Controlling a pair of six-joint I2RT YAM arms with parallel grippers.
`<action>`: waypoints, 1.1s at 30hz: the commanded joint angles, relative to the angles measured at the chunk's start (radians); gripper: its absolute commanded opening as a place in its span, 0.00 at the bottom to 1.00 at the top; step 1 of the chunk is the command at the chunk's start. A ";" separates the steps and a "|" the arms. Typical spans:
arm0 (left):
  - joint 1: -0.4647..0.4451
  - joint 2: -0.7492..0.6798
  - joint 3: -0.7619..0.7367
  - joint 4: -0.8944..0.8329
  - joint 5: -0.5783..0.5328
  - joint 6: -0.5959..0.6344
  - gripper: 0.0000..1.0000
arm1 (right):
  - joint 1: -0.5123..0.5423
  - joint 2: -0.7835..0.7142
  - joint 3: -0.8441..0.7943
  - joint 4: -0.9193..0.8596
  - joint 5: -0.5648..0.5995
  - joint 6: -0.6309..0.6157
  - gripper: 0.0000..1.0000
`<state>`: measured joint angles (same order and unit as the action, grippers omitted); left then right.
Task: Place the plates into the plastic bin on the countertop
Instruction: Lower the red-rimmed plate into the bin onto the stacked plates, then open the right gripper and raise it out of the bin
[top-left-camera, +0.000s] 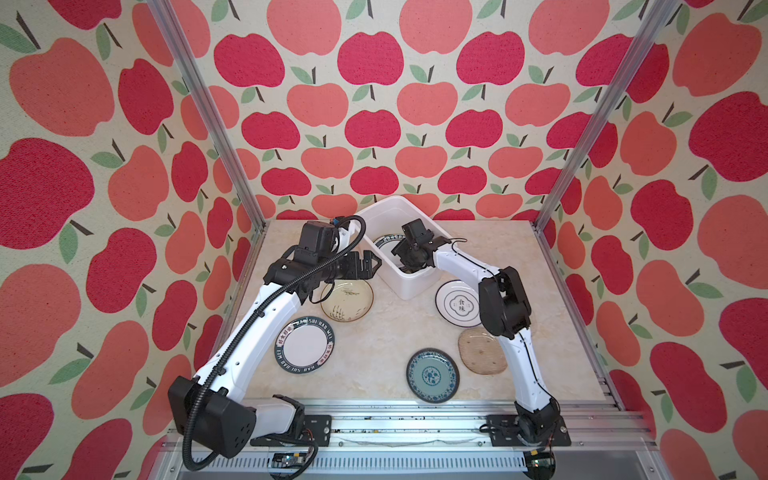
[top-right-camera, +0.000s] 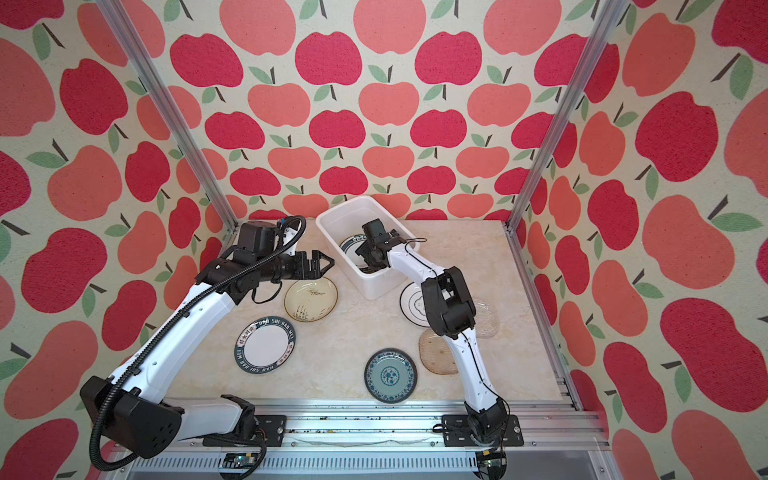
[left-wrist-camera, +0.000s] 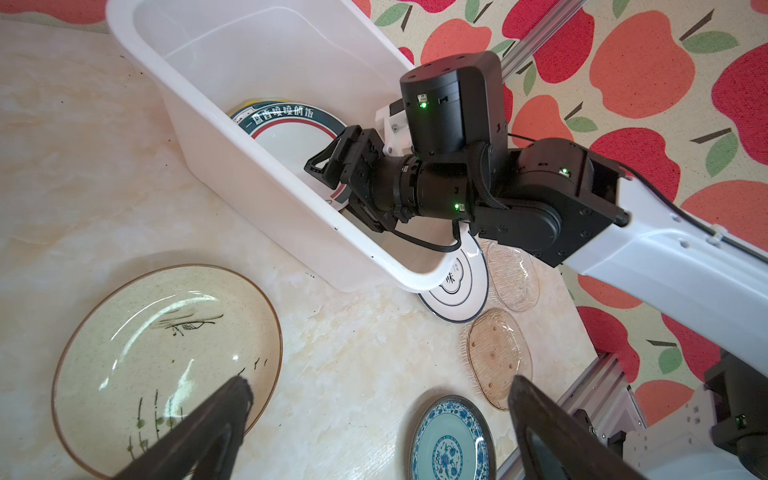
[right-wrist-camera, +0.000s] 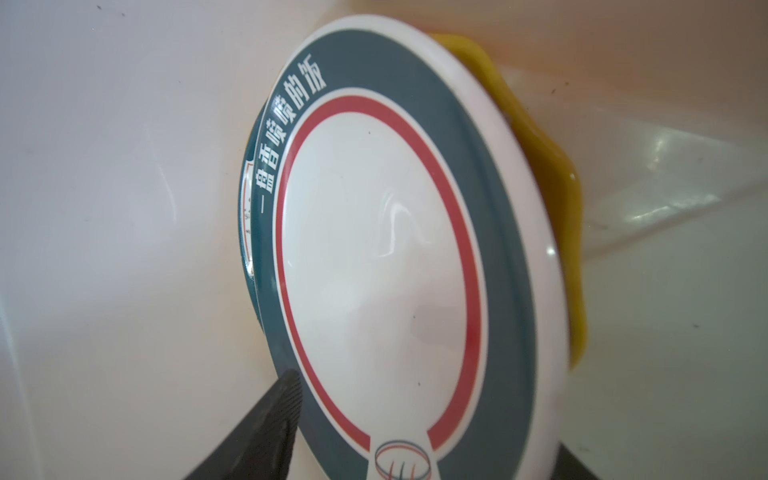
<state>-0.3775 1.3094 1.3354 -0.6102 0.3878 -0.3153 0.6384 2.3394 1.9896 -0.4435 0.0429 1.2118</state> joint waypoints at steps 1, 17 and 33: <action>-0.004 -0.007 0.015 -0.016 -0.010 0.009 0.99 | -0.004 0.031 0.089 -0.044 -0.013 -0.088 0.73; -0.004 -0.028 0.018 -0.023 -0.033 0.023 0.99 | 0.006 0.078 0.279 -0.330 0.067 -0.125 0.88; -0.004 -0.019 0.015 -0.025 -0.037 0.020 0.99 | -0.003 0.168 0.380 -0.442 0.000 -0.150 0.89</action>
<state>-0.3775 1.2942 1.3354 -0.6121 0.3622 -0.3149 0.6411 2.4790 2.3157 -0.8001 0.0547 1.0958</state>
